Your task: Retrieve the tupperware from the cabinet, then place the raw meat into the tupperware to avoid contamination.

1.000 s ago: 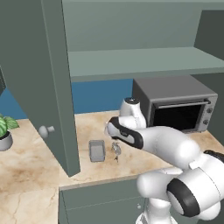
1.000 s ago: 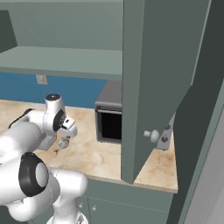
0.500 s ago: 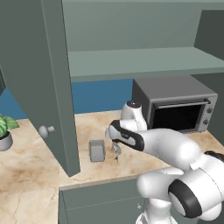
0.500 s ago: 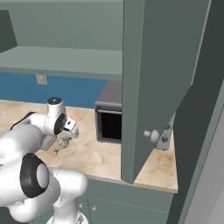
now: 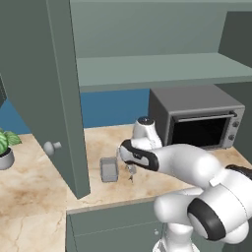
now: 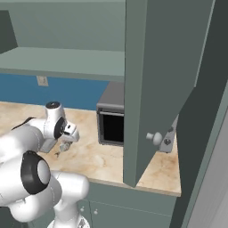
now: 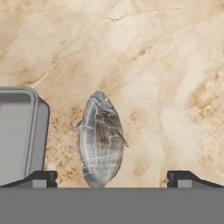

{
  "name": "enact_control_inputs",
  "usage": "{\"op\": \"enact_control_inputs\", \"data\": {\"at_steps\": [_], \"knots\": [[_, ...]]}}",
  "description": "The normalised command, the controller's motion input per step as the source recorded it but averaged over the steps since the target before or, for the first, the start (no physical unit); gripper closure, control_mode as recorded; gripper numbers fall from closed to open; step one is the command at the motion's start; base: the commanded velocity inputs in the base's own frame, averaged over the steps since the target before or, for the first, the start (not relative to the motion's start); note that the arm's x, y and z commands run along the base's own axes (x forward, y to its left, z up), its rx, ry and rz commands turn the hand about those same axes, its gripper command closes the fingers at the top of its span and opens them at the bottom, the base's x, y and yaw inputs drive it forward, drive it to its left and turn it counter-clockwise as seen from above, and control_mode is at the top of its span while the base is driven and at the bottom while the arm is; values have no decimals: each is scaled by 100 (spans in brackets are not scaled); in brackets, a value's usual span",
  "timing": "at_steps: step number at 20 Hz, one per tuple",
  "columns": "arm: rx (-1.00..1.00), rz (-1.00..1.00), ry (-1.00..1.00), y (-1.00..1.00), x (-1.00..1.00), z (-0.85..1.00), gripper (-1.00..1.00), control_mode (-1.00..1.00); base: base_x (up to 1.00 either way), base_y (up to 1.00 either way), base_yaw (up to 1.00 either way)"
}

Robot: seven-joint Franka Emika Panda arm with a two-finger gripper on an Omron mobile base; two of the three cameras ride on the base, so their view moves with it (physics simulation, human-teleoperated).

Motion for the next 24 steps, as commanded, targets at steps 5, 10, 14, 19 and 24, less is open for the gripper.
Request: {"op": "enact_control_inputs", "data": {"at_steps": [5, 10, 14, 19, 24], "knots": [[0, 3, 0, 4, -1, -23, -100, -100, 0, 0, 0], [0, 5, 0, 0, -2, -26, -100, -100, 0, 0, 0], [0, 2, 0, 0, 0, -21, -100, -100, 0, 0, 0], [0, 2, 0, 0, 1, -17, -100, -100, 0, 0, 0], [0, 1, 0, 0, 6, -13, -100, -100, 0, 0, 0]]}}
